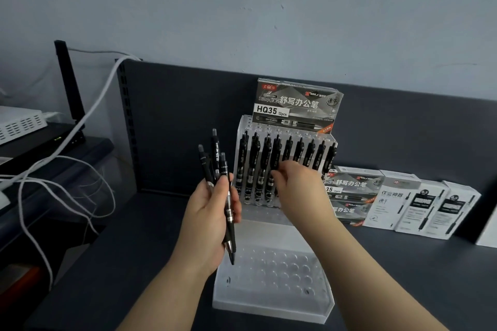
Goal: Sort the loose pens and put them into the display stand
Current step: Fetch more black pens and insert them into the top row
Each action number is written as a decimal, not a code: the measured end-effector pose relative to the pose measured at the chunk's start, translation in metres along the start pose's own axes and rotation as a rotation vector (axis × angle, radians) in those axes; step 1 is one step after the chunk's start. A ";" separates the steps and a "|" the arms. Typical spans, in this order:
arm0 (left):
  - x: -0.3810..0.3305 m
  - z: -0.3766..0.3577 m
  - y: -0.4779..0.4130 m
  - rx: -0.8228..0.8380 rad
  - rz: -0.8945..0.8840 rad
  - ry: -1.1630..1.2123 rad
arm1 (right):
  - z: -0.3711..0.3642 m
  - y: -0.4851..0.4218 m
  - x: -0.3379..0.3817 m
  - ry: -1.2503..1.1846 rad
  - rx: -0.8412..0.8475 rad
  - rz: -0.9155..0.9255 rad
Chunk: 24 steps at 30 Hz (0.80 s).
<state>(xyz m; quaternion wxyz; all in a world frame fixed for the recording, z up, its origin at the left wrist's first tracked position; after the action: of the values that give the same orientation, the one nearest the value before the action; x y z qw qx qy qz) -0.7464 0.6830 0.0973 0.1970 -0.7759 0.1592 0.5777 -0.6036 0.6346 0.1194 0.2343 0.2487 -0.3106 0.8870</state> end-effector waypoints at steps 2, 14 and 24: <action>0.000 -0.003 0.001 -0.016 0.005 0.002 | 0.007 0.005 0.001 -0.071 -0.031 0.013; 0.004 -0.037 0.009 0.008 0.026 0.049 | 0.014 0.034 0.005 -0.657 0.397 -0.051; 0.007 -0.035 0.007 -0.129 -0.090 -0.106 | 0.045 0.003 -0.015 -0.767 -0.080 -0.052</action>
<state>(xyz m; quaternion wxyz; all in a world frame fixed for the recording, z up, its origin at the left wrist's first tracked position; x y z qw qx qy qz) -0.7183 0.6596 0.0992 0.1808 -0.7617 0.0759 0.6176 -0.5807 0.5991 0.1399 0.1330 0.5610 -0.4038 0.7103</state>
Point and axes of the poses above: each hand's wrist, its own y-axis away from the middle knuckle, its own z-axis out of the back of the hand, x = y × z, the point moved 1 cm from there along -y, towards the middle knuckle, and after that the axes turned 10 degrees about -y, right-handed, at the moved point
